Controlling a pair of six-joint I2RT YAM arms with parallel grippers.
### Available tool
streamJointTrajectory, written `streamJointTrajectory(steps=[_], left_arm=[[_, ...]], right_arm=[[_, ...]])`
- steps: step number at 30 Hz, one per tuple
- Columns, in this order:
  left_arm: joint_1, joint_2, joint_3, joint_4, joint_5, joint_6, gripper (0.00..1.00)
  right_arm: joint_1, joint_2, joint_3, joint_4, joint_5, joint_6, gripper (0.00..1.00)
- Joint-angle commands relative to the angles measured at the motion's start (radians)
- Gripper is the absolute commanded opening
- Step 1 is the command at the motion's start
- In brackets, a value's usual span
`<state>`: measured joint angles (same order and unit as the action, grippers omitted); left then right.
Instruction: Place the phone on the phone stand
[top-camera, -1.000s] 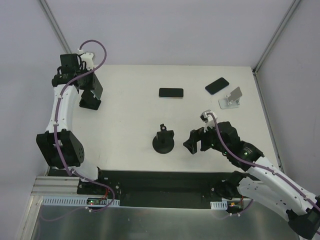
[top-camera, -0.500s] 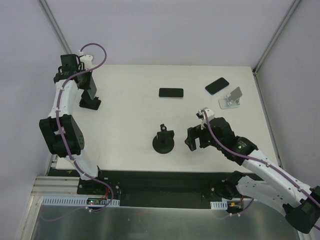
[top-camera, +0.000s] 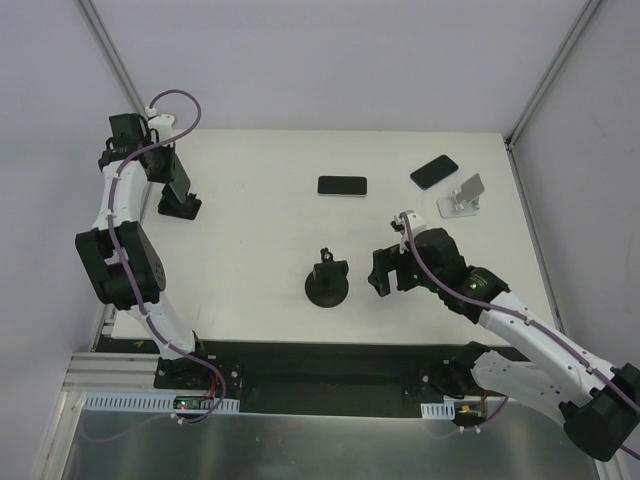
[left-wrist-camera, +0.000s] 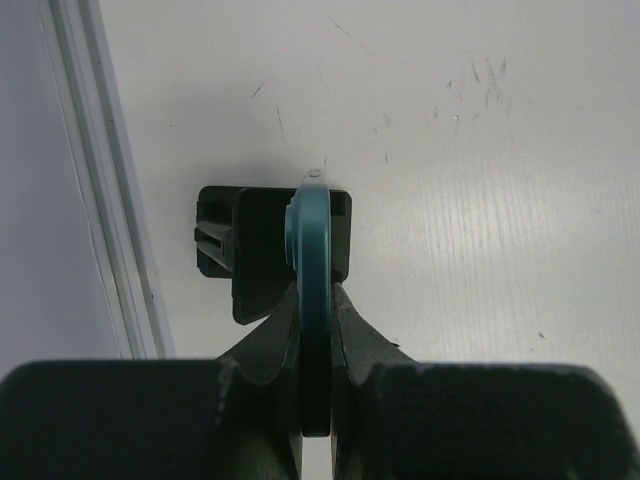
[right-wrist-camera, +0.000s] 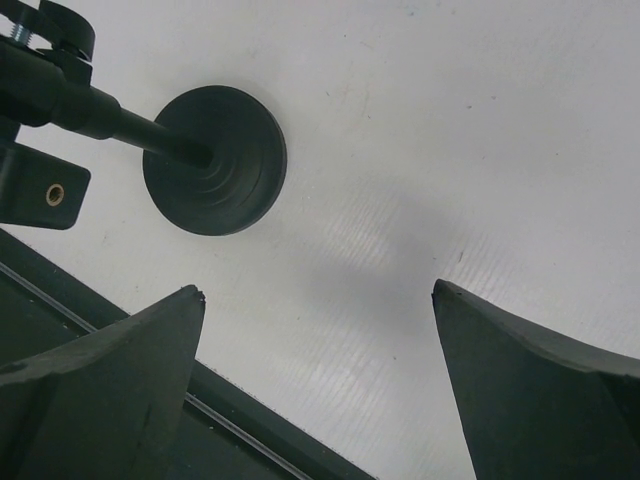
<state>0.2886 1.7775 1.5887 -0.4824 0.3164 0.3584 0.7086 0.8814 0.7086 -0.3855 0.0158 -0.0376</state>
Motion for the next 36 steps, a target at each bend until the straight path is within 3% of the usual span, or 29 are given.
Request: streamJointTrajectory(steps=[1, 25, 27, 29, 36], left_arm=[[-0.002, -0.004, -0.006, 0.053, 0.027, 0.007, 0.00], [-0.002, 0.007, -0.062, 0.057, 0.023, -0.018, 0.00], [-0.002, 0.013, -0.062, 0.057, -0.002, -0.025, 0.14], [-0.003, 0.019, -0.053, 0.057, -0.036, -0.045, 0.36], [-0.003, 0.025, -0.027, 0.051, -0.111, -0.107, 0.65]], right_arm=[[-0.018, 0.033, 0.025, 0.074, -0.074, 0.011, 1.00], [-0.034, 0.027, 0.008, 0.105, -0.125, 0.033, 1.00], [-0.034, 0.025, 0.009, 0.105, -0.128, 0.035, 1.00], [-0.034, 0.027, 0.011, 0.105, -0.134, 0.035, 1.00], [-0.035, 0.018, 0.017, 0.097, -0.140, 0.059, 1.00]])
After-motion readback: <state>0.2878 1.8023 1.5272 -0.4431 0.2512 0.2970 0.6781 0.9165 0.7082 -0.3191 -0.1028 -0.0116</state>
